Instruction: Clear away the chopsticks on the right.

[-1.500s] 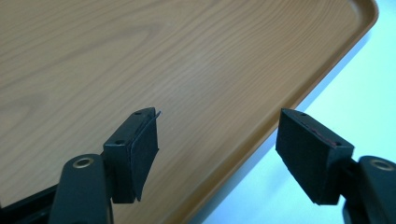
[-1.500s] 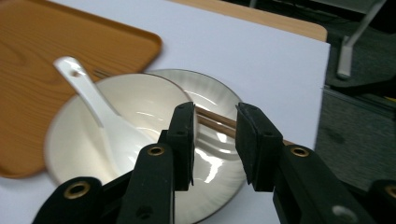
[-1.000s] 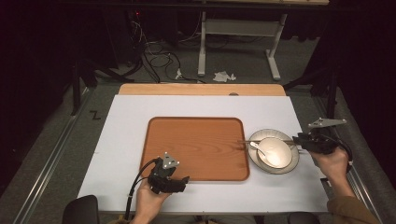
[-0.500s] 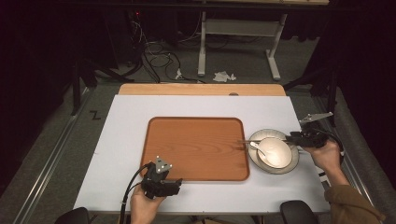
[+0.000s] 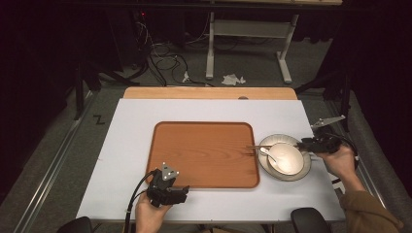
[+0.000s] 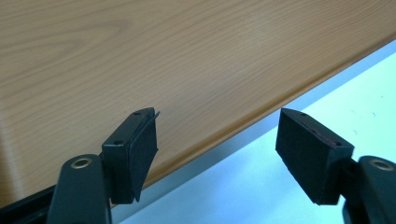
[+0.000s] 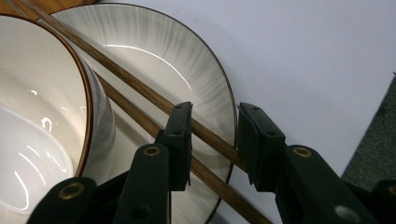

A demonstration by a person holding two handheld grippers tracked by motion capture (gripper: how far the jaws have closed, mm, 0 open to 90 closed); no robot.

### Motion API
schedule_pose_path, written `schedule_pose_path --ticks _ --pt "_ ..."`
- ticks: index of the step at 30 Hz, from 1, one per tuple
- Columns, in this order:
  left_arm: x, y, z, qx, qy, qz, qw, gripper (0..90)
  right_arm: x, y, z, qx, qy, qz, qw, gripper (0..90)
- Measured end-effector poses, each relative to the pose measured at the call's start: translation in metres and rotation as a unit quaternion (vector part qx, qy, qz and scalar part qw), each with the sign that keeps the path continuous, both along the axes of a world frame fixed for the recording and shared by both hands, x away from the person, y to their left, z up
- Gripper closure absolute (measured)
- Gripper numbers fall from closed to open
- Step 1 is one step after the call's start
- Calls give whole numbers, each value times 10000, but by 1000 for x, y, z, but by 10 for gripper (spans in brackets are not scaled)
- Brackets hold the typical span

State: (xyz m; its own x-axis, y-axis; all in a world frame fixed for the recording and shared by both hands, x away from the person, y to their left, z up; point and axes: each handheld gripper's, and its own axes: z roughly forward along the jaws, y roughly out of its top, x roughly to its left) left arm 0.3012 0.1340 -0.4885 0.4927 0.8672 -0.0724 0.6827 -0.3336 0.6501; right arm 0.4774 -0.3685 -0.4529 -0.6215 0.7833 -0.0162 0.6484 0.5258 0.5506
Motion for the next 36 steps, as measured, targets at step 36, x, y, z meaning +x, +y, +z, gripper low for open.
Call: schedule_pose_path --ticks 36 --pt "2 -2 1 48 -44 -43 10000 292 6 22 2 -573 -30 399 9976 805"
